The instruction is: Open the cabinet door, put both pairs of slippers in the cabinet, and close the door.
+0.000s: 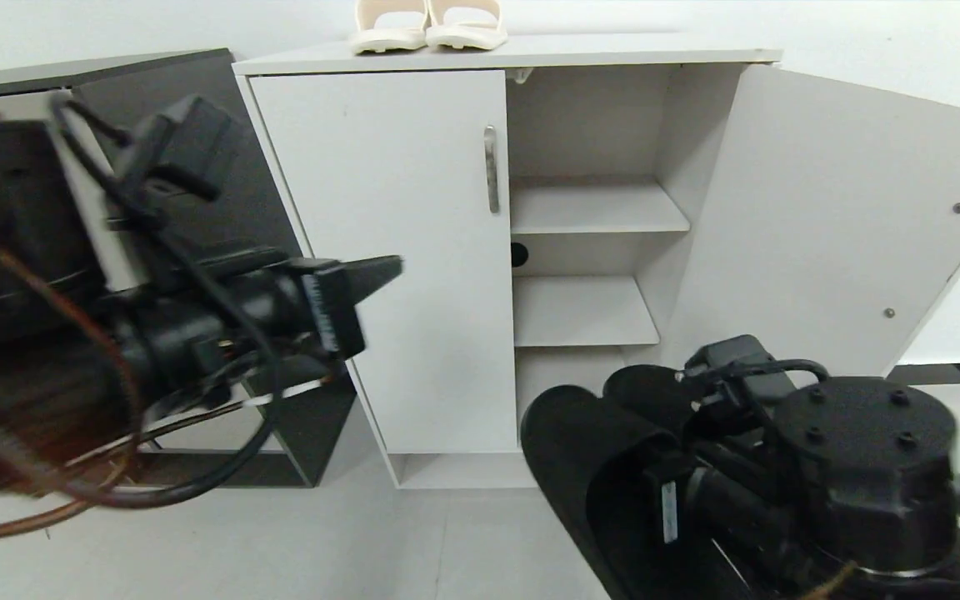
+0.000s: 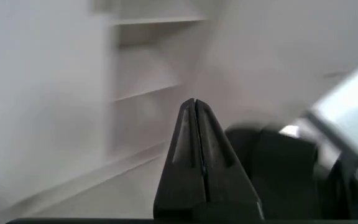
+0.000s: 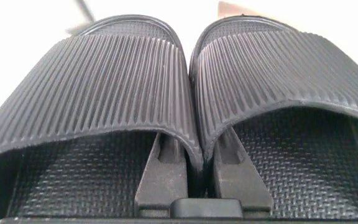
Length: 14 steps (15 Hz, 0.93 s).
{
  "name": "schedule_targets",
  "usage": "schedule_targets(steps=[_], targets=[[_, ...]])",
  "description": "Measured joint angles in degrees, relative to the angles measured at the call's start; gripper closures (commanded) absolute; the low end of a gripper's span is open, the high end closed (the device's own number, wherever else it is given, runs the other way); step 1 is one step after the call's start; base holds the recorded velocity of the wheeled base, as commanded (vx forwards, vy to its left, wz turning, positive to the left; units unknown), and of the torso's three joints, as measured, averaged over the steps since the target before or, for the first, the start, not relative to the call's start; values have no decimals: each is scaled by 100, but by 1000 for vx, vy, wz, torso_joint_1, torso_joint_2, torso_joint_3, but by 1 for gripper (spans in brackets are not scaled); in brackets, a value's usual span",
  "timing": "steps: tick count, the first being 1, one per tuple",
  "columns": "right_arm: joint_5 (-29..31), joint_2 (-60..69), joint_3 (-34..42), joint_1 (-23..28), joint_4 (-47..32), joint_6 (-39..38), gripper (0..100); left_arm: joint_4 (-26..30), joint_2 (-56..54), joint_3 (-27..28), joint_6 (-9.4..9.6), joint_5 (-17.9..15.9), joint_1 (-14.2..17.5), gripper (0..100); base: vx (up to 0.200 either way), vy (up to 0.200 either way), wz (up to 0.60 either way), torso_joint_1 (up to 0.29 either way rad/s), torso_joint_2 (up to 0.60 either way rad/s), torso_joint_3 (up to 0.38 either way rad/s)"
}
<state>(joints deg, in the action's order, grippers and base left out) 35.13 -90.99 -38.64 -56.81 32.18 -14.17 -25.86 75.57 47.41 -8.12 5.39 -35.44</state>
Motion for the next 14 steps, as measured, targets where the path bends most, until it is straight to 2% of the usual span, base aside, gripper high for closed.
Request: schedule_targets(steps=[2,4,5,8,9,10,11,12,13,14], targets=[[611,-608,-221,265,720,-77,100,624,-1290,-679,244,596,230,100,0,0,0,0,0,0],[663,-909,-283,372,802,-44,100,1284,-2555,-1232,451,1031,716,100,0,0,0,0,0,0],[668,-1003,-297,397,818,-37,100,1710,-3365,-1545,550,1204,1124,100,0,0,0,0,0,0],[663,-1146,-262,422,818,-12,100,2790,-5589,-2456,717,1446,2472,100,0,0,0,0,0,0],[668,-1170,-250,430,830,-9,100,2905,-6184,-2961,750,1382,2839,100,0,0,0,0,0,0],[658,-1179,-232,414,824,-4,100,2861,-6599,-3421,798,1136,3062,100,0,0,0,0,0,0],[663,-1174,-217,430,857,-4,100,2619,-6938,-3928,828,488,3272,100,0,0,0,0,0,0],[657,-1172,-190,424,857,0,100,2517,-7177,-4358,761,-118,3401,100,0,0,0,0,0,0],[646,-1170,-184,417,870,0,100,2442,-7309,-4537,701,-517,3478,100,0,0,0,0,0,0],[644,-1168,-173,413,870,2,100,2422,-7392,-4625,675,-733,3522,100,0,0,0,0,0,0]])
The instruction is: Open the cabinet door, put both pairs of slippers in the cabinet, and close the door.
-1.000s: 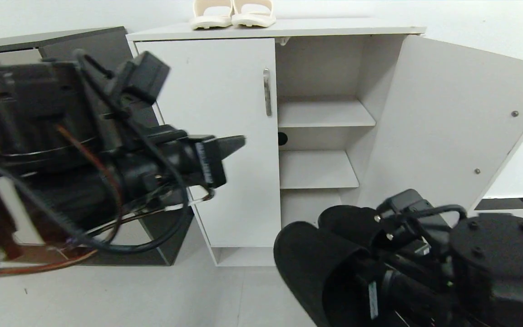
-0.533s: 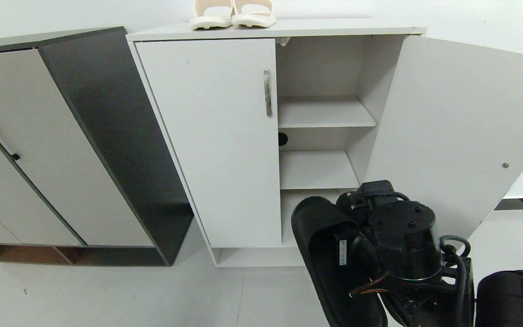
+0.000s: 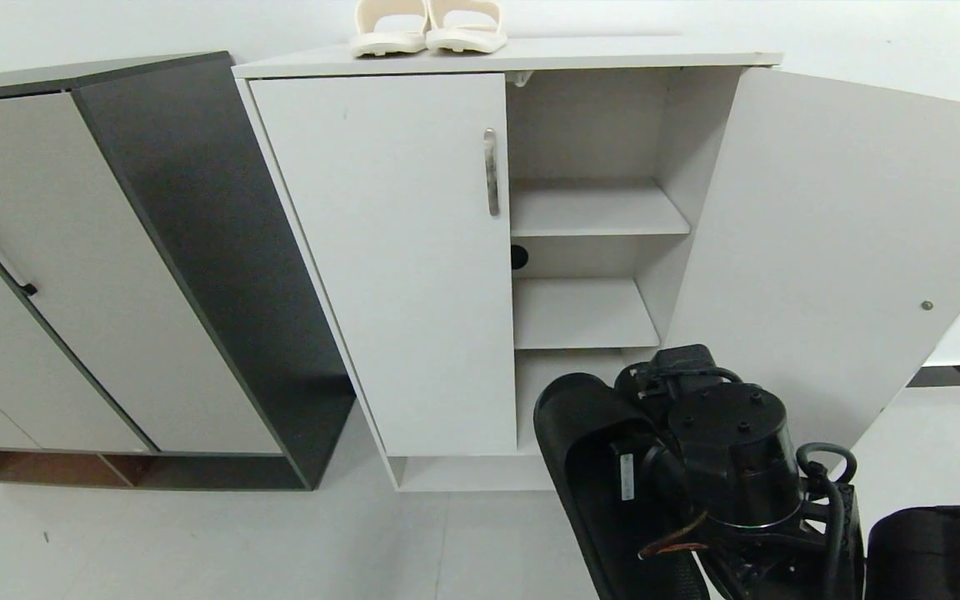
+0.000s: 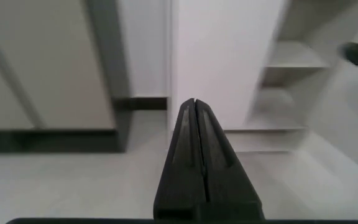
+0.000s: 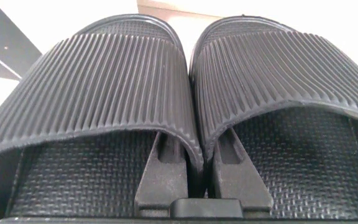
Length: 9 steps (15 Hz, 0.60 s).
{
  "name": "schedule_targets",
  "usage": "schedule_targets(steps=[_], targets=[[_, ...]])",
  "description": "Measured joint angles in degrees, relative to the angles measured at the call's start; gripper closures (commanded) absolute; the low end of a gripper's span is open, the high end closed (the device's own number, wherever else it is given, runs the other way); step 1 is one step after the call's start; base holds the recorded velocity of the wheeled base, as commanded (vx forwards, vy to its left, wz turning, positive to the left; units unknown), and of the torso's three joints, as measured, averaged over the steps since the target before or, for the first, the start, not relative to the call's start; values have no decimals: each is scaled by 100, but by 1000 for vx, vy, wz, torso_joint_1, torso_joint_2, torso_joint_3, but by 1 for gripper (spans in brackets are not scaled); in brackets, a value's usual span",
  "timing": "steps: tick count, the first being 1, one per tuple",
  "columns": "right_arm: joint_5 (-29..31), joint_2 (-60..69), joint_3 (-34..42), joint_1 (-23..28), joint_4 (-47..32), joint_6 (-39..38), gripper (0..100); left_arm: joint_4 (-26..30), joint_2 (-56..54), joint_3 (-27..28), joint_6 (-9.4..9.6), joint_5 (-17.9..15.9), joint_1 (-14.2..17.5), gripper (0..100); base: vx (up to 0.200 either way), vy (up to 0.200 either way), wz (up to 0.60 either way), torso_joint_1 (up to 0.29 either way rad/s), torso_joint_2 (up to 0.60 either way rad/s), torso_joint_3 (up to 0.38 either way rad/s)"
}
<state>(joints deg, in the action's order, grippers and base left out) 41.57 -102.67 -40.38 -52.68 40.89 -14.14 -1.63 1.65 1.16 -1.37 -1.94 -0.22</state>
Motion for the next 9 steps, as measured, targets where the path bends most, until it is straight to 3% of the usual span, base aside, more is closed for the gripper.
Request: schedule_targets(steps=[1,2,3,4,6,9], targets=[[2,0,0,0,-2,-2,100,7,-68,-45,158,-46,22,100,0,0,0,0,0,0],[0,2,5,-18,-6,-2,100,63,-102,-69,550,137,32,100,0,0,0,0,0,0],[0,5,16,-29,0,-2,100,132,-132,-89,728,352,35,100,0,0,0,0,0,0],[0,9,27,-27,-5,0,100,161,-151,-95,599,396,35,100,0,0,0,0,0,0],[2,41,35,-60,-2,2,100,166,-169,-105,347,24,43,100,0,0,0,0,0,0],[-7,72,41,-82,-5,0,100,168,-180,-105,267,46,35,100,0,0,0,0,0,0]])
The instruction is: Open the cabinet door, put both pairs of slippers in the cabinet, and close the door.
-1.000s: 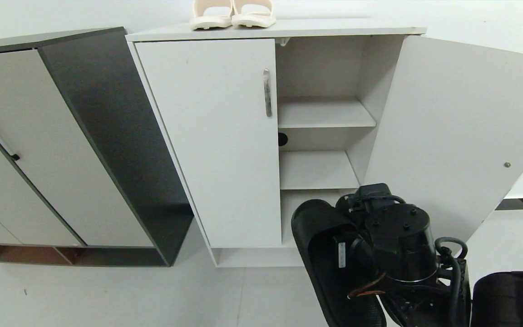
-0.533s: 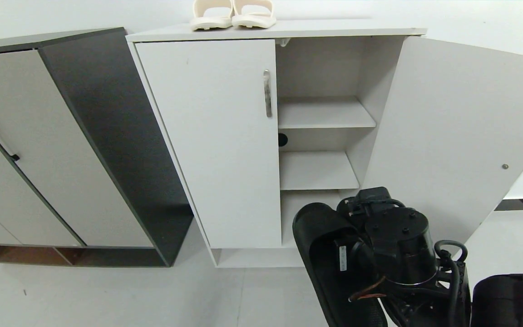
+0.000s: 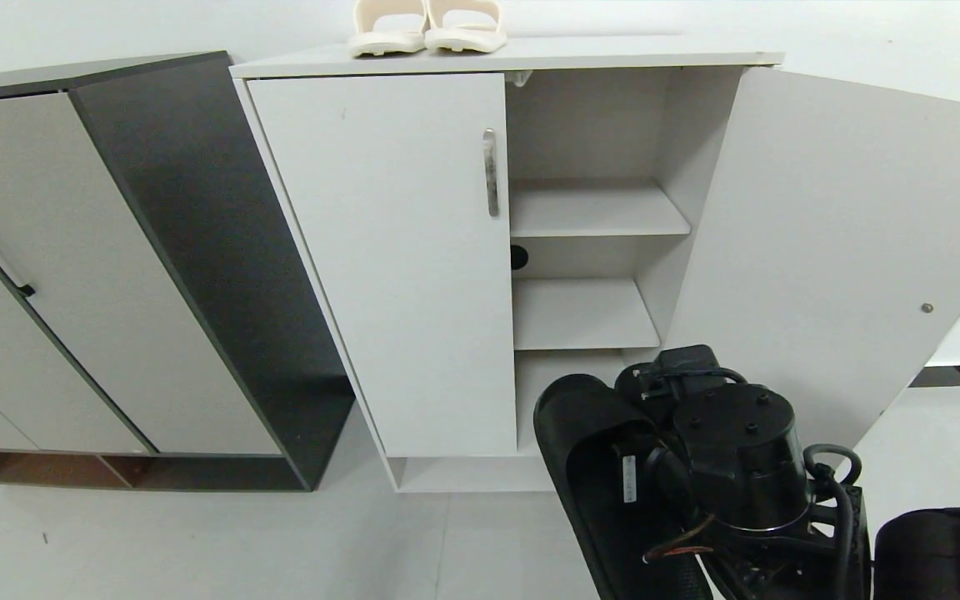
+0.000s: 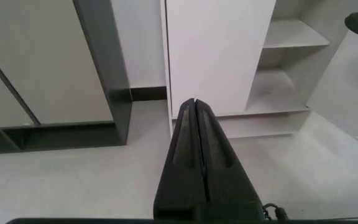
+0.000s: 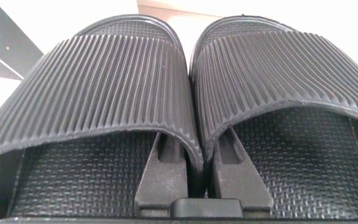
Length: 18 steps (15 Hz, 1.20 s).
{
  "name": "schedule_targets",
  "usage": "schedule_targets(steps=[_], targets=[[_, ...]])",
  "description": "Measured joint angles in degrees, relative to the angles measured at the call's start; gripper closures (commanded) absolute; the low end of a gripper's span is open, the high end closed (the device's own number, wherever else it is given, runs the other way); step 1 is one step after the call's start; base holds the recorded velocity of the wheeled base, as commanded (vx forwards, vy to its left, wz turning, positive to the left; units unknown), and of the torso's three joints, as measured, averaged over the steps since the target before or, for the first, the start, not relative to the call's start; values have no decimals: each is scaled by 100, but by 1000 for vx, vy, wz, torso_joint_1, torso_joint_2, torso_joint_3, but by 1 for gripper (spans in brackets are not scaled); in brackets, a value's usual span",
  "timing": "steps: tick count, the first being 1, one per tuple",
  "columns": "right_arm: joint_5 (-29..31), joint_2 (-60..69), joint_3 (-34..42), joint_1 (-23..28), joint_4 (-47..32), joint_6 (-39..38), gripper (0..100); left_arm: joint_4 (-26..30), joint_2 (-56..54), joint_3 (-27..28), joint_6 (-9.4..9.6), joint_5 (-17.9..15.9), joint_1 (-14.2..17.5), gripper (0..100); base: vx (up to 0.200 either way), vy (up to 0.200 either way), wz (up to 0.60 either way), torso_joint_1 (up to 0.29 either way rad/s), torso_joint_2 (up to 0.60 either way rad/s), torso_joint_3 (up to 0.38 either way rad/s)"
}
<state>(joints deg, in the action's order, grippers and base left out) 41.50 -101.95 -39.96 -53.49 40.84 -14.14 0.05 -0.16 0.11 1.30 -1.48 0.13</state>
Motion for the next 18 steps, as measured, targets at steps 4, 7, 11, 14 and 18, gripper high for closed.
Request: schedule_targets(steps=[4,7,11,14,18], targets=[[10,-22,-77,-12,10,-41,100,0,0,-1,15,6,0,100,0,-150,0,2,2,-2],[55,-276,-163,0,284,-123,100,6,0,-4,20,4,0,100,0,-200,0,9,4,-2],[112,-772,-518,44,435,-173,100,0,0,-1,11,4,7,100,0,0,0,0,0,0],[101,-1304,-1051,112,471,-247,100,5,0,-1,11,6,11,100,0,0,0,0,0,0],[71,-1908,-1685,188,462,-250,100,2,2,-1,11,6,2,100,0,0,0,0,0,0]])
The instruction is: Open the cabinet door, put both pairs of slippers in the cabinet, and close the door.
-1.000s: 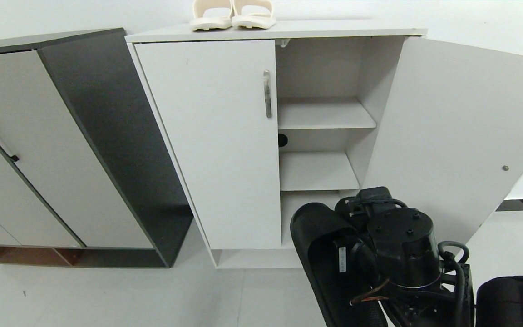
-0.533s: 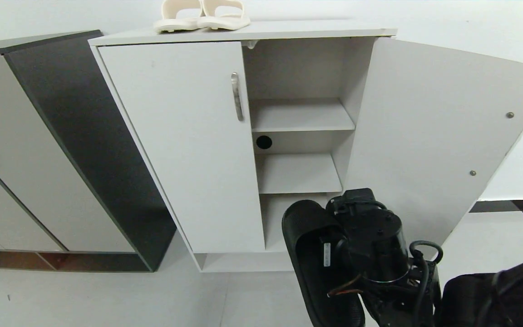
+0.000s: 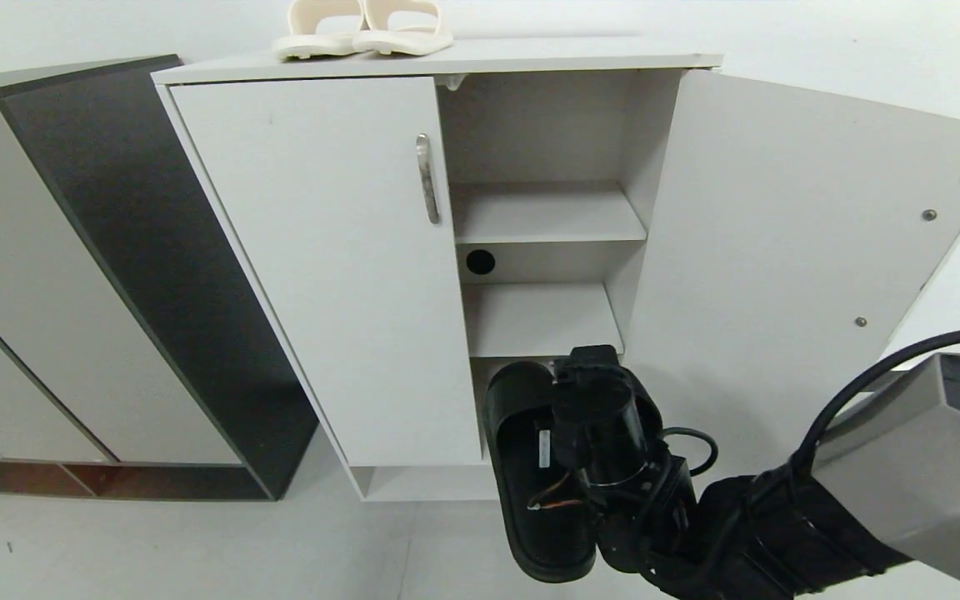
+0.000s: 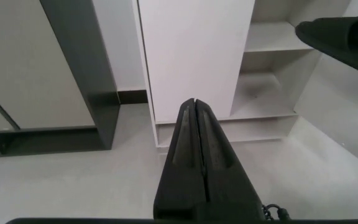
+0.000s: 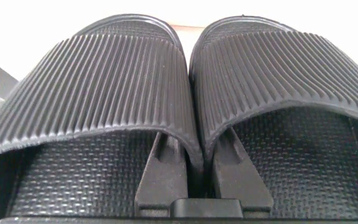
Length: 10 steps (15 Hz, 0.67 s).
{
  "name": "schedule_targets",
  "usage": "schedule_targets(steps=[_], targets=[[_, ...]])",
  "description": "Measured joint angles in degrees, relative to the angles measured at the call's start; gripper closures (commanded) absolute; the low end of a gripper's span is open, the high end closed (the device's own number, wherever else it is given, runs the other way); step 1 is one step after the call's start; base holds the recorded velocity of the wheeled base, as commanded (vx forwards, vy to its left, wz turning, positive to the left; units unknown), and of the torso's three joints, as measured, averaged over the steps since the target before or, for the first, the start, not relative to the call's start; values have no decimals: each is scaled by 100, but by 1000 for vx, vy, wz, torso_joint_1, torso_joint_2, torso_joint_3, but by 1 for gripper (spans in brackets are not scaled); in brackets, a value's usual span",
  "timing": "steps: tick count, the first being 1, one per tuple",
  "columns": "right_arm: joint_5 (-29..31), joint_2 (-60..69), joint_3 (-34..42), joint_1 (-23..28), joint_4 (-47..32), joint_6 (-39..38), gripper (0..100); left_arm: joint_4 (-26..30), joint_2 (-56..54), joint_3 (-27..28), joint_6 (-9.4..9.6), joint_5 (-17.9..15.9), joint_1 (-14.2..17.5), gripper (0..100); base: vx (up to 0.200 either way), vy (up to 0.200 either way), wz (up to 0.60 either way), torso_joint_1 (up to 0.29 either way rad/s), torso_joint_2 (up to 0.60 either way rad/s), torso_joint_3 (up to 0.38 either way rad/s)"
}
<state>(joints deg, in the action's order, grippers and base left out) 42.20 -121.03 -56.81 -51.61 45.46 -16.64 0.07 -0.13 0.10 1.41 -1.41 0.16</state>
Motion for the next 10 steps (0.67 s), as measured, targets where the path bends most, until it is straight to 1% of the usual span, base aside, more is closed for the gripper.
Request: schedule_targets(steps=[3,6,10], targets=[[-6,-321,-245,38,0,0,100,2,2,0,0,2,0,100,0,0,0,1,1,-32],[9,-571,-473,101,0,-5,100,2,2,0,0,0,5,100,0,0,0,2,4,-175],[44,-745,-564,117,154,6,100,2,2,0,0,0,-2,100,0,0,0,7,4,-195]])
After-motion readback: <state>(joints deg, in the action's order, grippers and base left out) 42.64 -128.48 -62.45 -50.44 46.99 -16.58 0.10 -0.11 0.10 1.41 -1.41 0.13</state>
